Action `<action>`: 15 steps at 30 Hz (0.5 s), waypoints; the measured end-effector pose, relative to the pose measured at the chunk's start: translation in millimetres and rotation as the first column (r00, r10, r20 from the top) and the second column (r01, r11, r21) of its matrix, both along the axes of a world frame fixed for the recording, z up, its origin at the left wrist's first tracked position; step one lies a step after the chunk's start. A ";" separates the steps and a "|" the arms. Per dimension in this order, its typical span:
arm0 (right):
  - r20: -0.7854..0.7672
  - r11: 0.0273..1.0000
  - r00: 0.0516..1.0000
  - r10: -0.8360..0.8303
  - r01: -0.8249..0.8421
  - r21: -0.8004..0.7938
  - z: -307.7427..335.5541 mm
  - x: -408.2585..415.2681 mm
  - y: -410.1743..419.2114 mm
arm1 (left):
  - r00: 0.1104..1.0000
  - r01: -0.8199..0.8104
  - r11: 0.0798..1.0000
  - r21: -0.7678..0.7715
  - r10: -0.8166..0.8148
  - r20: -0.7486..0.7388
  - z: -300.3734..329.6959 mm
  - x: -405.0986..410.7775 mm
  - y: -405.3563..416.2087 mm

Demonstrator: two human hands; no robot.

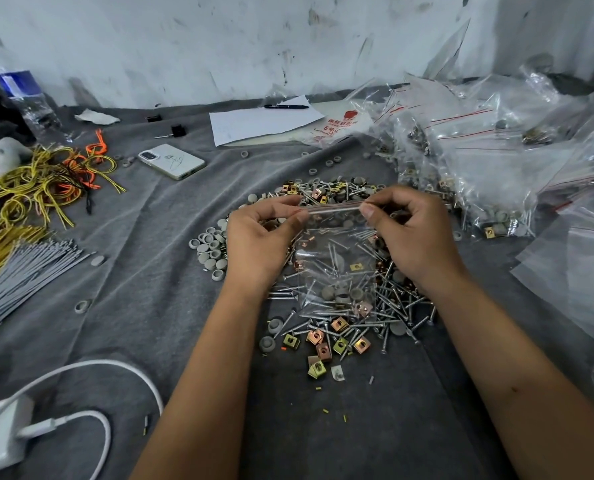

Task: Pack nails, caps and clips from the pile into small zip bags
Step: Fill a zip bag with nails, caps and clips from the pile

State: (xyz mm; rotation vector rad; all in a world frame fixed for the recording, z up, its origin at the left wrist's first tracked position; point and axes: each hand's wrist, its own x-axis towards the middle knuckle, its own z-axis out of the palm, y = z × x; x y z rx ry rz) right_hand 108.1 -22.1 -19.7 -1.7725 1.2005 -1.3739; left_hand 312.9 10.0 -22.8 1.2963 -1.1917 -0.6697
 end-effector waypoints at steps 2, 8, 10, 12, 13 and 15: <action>0.009 1.000 1.000 -0.006 0.006 -0.003 -0.6 0.3 -0.8 | 0.999 -0.008 1.000 -0.015 0.007 -0.036 -2.2 1.6 -0.2; 0.052 1.000 0.998 0.020 -0.019 -0.004 -1.3 0.5 -1.8 | 0.995 0.010 0.999 -0.043 -0.015 -0.103 -1.5 -0.9 0.7; 0.056 0.999 0.998 0.039 -0.039 -0.018 -0.5 0.4 -1.2 | 0.994 0.009 0.999 -0.040 -0.014 -0.110 0.0 -1.7 1.8; 0.053 0.997 0.996 0.074 -0.073 -0.029 0.7 0.6 0.3 | 0.991 0.041 0.998 -0.041 -0.046 -0.124 2.0 -4.1 4.5; 0.053 0.995 0.994 0.092 -0.090 -0.035 1.6 0.7 1.2 | 0.989 0.062 0.997 -0.045 -0.068 -0.131 2.4 -5.3 5.8; 0.057 0.992 0.991 0.118 -0.116 -0.045 3.1 0.9 2.7 | 0.992 0.079 0.995 -0.056 -0.084 -0.090 2.1 -6.4 6.4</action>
